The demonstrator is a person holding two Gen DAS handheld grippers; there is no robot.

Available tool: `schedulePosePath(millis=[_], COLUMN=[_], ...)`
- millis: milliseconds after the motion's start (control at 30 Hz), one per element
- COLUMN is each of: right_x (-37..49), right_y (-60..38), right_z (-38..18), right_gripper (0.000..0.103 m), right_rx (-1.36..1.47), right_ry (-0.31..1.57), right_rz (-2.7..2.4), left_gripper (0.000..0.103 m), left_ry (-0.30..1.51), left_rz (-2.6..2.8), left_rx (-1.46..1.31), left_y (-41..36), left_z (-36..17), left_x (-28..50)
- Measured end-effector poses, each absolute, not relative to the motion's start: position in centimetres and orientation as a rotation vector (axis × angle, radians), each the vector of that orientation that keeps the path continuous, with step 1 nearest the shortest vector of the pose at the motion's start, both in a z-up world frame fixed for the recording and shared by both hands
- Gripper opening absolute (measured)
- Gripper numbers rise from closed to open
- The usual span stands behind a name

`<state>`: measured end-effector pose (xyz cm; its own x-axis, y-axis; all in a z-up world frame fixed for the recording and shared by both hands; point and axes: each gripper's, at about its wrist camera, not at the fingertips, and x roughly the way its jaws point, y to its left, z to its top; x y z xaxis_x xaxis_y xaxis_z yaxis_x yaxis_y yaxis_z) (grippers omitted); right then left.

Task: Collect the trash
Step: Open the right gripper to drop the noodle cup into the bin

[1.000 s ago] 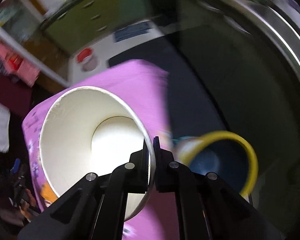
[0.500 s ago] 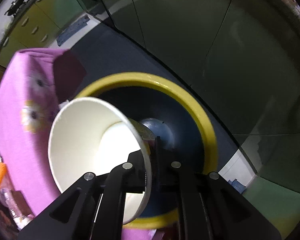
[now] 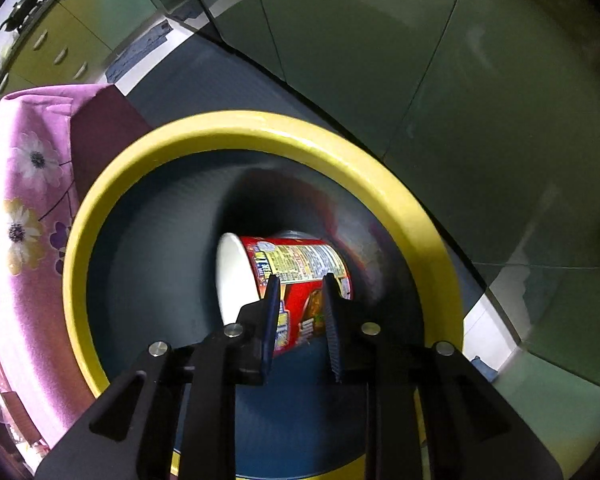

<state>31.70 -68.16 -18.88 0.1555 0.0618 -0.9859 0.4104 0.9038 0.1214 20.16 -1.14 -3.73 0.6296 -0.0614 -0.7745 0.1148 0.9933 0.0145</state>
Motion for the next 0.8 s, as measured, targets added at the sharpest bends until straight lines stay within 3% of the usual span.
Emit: schedulePosePath(millis=[267, 667, 800], right_x=[31.1, 30.3, 29.8], right_y=[-67.5, -64.4, -63.6], right_z=[-17.1, -14.8, -13.6], right_gripper=[0.022, 0.023, 0.023], right_rx=[0.410, 0.387, 0.378], right_ry=[1.378, 1.341, 1.318], right_rz=[-0.206, -0.130, -0.107], left_gripper=[0.097, 0.097, 0.092], left_ry=[1.109, 1.217, 1.242], left_rz=[-0.090, -0.097, -0.093], left_rx=[0.090, 0.115, 0.120], left_y=[-0.8, -1.6, -1.8], left_z=[-7.3, -9.7, -10.4], left_x=[18.1, 17.3, 17.4])
